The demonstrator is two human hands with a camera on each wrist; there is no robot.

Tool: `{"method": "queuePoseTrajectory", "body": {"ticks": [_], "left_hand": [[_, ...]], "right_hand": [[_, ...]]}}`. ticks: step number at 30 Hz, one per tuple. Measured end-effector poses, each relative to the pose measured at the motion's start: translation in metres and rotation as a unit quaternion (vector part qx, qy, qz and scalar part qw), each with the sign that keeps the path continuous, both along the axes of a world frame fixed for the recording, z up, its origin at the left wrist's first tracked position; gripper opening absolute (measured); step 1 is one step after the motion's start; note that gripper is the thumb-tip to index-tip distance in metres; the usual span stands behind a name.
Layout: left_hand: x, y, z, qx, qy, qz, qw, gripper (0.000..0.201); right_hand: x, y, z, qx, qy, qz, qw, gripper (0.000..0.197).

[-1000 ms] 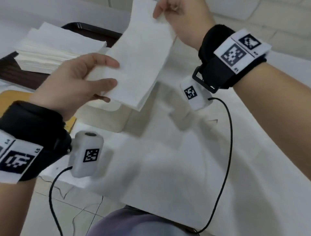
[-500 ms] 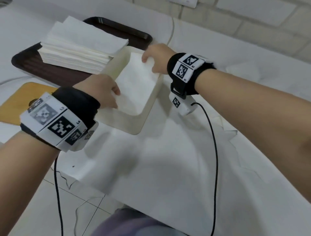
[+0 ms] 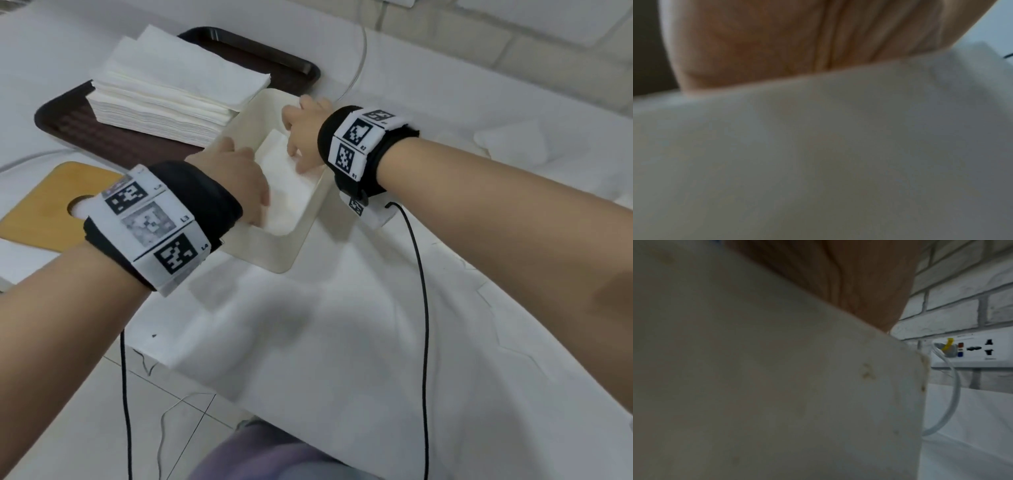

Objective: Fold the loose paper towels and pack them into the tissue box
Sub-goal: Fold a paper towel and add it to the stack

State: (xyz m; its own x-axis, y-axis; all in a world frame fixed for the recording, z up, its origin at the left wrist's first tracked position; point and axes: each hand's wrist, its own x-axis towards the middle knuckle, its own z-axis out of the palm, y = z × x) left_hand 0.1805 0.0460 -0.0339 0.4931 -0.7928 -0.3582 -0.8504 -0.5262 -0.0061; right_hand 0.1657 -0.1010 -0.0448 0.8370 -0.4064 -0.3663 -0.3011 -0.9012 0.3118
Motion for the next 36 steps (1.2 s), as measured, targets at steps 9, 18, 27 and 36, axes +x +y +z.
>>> {"method": "queuePoseTrajectory", "body": {"ticks": [9, 18, 27, 36], "left_hand": [[-0.025, -0.006, 0.007, 0.089, 0.123, 0.035, 0.988, 0.043], [-0.028, 0.01, 0.019, -0.037, 0.126, 0.063, 0.989, 0.038], [-0.095, 0.019, 0.015, -0.42, 0.192, 0.034, 0.886, 0.014], [-0.121, -0.029, -0.028, -0.236, 0.221, -0.017, 0.946, 0.024]], "right_hand": [[-0.009, 0.004, -0.006, 0.076, 0.074, 0.052, 0.993, 0.055], [-0.058, 0.003, 0.021, 0.2, -0.253, -0.054, 0.945, 0.027], [-0.19, -0.017, -0.018, 0.14, -0.088, -0.234, 0.958, 0.05], [-0.212, -0.011, -0.036, 0.112, -0.086, -0.179, 0.974, 0.018]]}}
